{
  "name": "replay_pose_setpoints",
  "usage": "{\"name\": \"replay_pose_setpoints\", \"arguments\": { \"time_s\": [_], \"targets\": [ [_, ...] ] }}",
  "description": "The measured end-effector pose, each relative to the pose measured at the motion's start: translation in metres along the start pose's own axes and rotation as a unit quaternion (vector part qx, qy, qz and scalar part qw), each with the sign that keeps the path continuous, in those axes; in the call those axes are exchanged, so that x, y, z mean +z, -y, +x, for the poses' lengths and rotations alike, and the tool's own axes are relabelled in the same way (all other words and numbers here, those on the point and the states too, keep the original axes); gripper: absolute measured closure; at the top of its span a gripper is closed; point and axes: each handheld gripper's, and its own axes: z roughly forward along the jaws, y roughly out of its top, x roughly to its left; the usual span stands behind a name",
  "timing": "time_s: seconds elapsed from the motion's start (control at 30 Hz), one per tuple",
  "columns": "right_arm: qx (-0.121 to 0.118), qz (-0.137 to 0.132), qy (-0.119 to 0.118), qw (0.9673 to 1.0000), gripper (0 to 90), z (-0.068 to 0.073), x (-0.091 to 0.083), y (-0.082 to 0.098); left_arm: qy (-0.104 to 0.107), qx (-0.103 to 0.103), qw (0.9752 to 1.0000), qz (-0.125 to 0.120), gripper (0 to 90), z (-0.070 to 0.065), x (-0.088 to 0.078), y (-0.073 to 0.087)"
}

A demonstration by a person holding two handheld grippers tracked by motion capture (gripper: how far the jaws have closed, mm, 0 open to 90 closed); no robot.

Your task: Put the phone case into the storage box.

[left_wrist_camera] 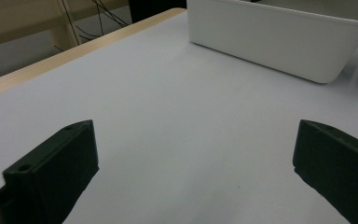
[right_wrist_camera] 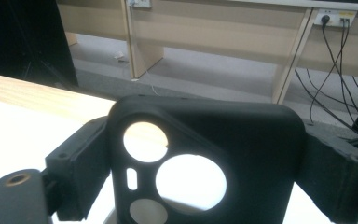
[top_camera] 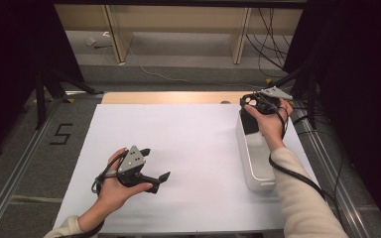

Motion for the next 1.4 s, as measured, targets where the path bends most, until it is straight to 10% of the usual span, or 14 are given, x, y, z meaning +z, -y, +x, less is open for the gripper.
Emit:
{"name": "replay_pose_setpoints", "arguments": {
  "time_s": [0.93, 1.4],
  "targets": [
    [0.006, -0.044, -0.002, 0.9990, 0.4, 0.000, -0.018, -0.022, -0.002, 0.000, 1.0000, -0.001, 0.0, 0.000, 0.000, 0.000],
    [-0.008, -0.062, -0.005, 0.9980, 15.8, 0.013, -0.043, -0.029, -0.003, 0.000, 1.0000, -0.002, 0.0, 0.000, -0.001, -0.001]
  ]
}}
